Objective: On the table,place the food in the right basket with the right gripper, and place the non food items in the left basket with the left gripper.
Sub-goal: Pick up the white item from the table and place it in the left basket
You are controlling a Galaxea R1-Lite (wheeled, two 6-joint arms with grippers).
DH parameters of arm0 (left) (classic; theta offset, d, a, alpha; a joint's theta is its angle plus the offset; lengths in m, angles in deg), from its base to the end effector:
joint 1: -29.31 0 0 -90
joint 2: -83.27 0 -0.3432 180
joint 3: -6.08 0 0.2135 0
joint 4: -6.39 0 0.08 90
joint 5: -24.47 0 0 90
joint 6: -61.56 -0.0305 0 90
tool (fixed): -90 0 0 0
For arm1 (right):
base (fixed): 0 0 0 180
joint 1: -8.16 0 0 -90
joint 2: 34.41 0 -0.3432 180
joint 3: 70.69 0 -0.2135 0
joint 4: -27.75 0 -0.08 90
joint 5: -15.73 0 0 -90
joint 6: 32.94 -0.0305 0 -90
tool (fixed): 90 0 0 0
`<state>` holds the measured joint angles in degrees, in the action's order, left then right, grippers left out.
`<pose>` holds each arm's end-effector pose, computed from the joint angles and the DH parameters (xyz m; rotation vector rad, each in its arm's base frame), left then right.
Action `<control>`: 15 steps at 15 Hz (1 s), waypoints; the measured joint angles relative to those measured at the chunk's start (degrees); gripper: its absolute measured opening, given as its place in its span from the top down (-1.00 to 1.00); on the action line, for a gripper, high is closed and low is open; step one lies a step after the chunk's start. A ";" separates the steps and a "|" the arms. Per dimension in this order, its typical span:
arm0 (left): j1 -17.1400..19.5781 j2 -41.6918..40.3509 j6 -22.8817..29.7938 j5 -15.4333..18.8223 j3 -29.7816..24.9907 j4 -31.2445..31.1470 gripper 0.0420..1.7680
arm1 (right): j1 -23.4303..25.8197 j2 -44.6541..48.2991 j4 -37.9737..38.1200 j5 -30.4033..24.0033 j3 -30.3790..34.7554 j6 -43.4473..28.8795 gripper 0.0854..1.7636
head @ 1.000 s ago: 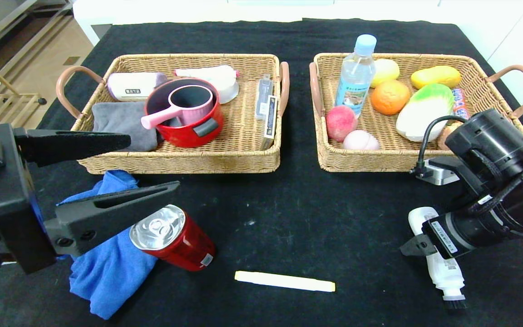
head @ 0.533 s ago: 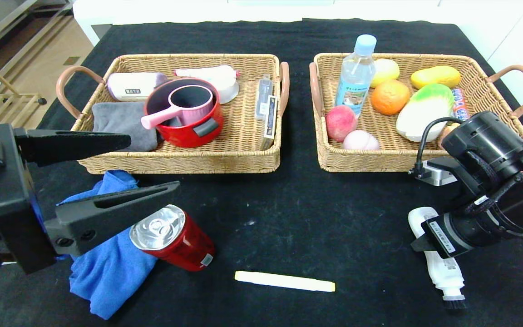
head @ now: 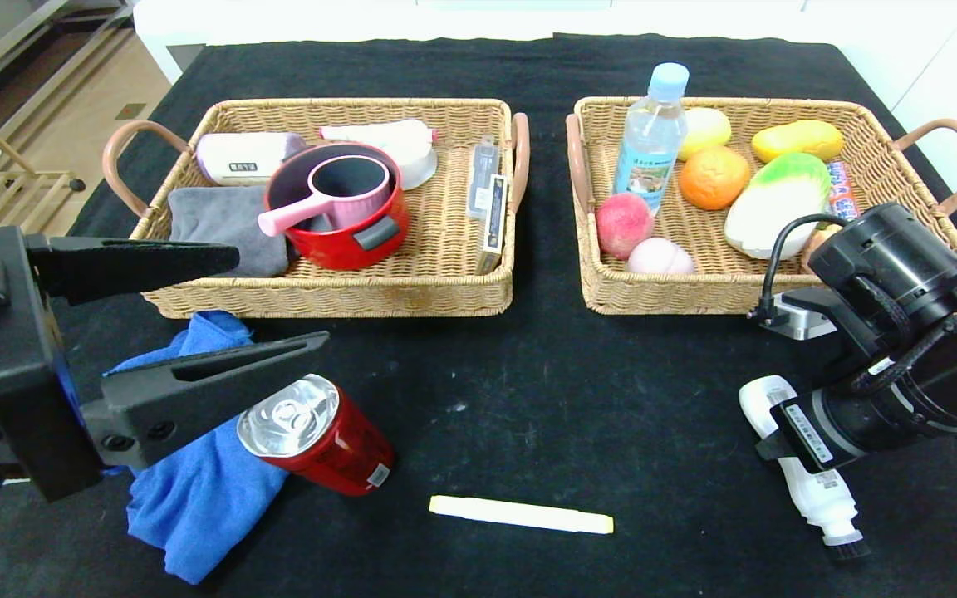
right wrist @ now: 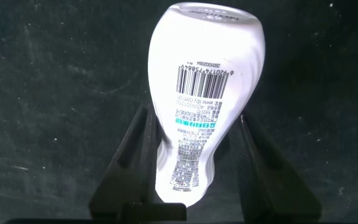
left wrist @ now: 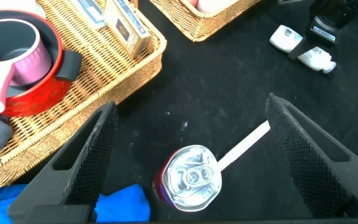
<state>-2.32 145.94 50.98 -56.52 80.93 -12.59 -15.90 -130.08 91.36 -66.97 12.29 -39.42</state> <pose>0.1341 -0.0882 0.3369 0.2004 0.0531 -0.7176 0.2743 0.1182 0.2490 -0.1928 1.0603 0.2029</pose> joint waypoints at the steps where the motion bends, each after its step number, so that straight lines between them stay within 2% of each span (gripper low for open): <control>1: 0.00 0.00 0.00 0.00 0.00 0.00 -0.94 | 0.00 0.06 0.00 -0.06 -0.01 0.00 0.18; 6: 0.00 -0.02 0.00 -0.02 0.00 0.00 -0.94 | -0.22 1.41 0.00 -5.55 -1.35 -0.09 0.21; 10: 0.00 0.00 0.00 0.00 0.00 0.00 -0.94 | -3.52 1.71 0.02 -7.35 -6.29 -5.35 0.23; 15: 0.00 0.20 0.00 0.00 -0.09 -0.02 -0.94 | -6.80 0.74 0.11 -8.18 -10.68 -6.91 0.26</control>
<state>-2.32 146.14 50.98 -56.52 80.84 -12.61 -22.70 -129.34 91.47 -75.15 1.61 -46.33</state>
